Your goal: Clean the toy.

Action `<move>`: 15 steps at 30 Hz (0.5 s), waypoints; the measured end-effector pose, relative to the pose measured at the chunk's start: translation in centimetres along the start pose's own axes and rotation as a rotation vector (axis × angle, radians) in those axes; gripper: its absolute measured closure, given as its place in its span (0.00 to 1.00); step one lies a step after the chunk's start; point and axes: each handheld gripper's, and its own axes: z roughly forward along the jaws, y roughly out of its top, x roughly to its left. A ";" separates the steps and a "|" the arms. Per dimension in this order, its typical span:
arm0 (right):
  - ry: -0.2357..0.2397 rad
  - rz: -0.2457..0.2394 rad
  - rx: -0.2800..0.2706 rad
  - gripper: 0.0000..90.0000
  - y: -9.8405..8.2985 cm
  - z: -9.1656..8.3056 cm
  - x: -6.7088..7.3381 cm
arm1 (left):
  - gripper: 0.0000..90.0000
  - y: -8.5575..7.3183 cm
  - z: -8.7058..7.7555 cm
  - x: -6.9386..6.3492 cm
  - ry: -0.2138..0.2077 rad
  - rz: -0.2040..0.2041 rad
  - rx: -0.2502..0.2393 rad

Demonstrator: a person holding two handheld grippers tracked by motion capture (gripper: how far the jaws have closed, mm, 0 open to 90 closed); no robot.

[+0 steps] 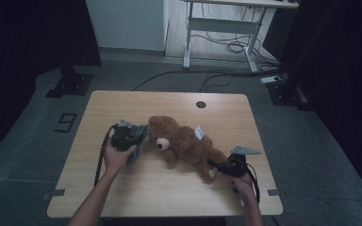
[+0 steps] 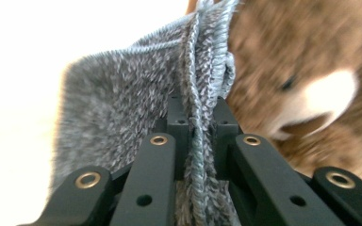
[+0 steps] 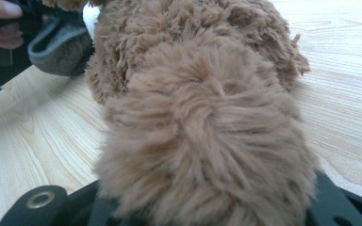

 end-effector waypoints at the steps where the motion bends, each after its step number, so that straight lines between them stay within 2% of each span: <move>1: 0.002 0.001 -0.001 0.67 0.0 0.0 0.0 | 0.92 1.2 -0.8 -0.7 0.004 0.031 -0.032; 3: 0.007 0.009 -0.006 0.67 -0.1 0.1 0.0 | 0.91 2.6 -1.5 -1.8 0.007 0.084 -0.064; 5: 0.009 0.003 -0.007 0.67 -0.2 0.1 0.0 | 0.91 4.1 -1.7 -3.0 -0.015 0.112 -0.094; 9: 0.006 -0.016 -0.006 0.68 -0.2 0.0 0.1 | 0.90 6.6 -0.7 -5.1 -0.043 0.160 -0.106; 12: 0.011 -0.024 -0.005 0.68 -0.2 0.0 0.1 | 0.90 7.6 1.3 -6.1 -0.055 0.177 -0.077; 15: 0.017 -0.037 0.000 0.68 -0.2 -0.1 0.1 | 0.90 7.3 3.6 -6.3 -0.074 0.164 -0.020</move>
